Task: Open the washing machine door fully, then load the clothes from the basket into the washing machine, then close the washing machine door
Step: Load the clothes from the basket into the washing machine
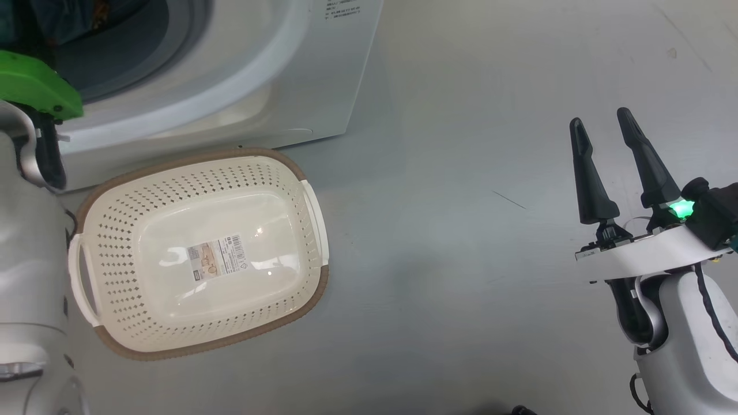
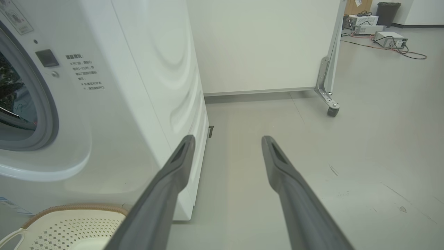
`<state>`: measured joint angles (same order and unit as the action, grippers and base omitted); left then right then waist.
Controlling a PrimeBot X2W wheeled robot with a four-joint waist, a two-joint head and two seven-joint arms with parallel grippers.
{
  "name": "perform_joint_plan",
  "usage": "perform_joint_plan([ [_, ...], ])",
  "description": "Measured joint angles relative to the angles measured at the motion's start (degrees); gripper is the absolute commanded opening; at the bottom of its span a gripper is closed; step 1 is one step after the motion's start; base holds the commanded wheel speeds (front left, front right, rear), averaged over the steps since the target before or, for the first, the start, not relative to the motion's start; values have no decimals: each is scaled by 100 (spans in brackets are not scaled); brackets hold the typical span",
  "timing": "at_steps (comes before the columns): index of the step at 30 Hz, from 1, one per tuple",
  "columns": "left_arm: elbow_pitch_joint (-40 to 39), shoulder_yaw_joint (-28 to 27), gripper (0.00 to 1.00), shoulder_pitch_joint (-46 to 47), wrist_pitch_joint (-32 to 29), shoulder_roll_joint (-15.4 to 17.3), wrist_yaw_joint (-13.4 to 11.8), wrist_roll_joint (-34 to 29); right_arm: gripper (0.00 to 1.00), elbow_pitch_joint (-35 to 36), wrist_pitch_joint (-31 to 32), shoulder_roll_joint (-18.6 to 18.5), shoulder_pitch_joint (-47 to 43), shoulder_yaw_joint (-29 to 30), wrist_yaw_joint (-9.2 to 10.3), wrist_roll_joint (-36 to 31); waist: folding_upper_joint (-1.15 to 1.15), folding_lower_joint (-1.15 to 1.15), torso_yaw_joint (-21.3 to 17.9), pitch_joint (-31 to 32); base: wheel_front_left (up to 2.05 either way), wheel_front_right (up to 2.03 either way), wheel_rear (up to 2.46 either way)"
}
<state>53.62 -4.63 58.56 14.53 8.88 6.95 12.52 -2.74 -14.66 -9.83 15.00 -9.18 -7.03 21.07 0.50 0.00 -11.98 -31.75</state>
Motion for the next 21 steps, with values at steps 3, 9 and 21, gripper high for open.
perform_joint_plan([
  [3, -196, 0, 100, -236, 1, -82, 0, -4, 100, -20, 0, -37, -48, 43, 0, 0, 0, 0, 47, 50, 0, 0, 0],
  [9, -593, -20, 100, -684, 1, -134, 0, -57, 100, -45, 0, -89, -143, 102, 0, -1, 0, 0, 131, 168, 0, 0, 0],
  [21, -1290, -86, 100, -1426, 1, -310, 1, -103, 100, -67, 0, -129, -296, 167, 0, -1, 0, 0, 258, 387, 0, 0, 0],
])
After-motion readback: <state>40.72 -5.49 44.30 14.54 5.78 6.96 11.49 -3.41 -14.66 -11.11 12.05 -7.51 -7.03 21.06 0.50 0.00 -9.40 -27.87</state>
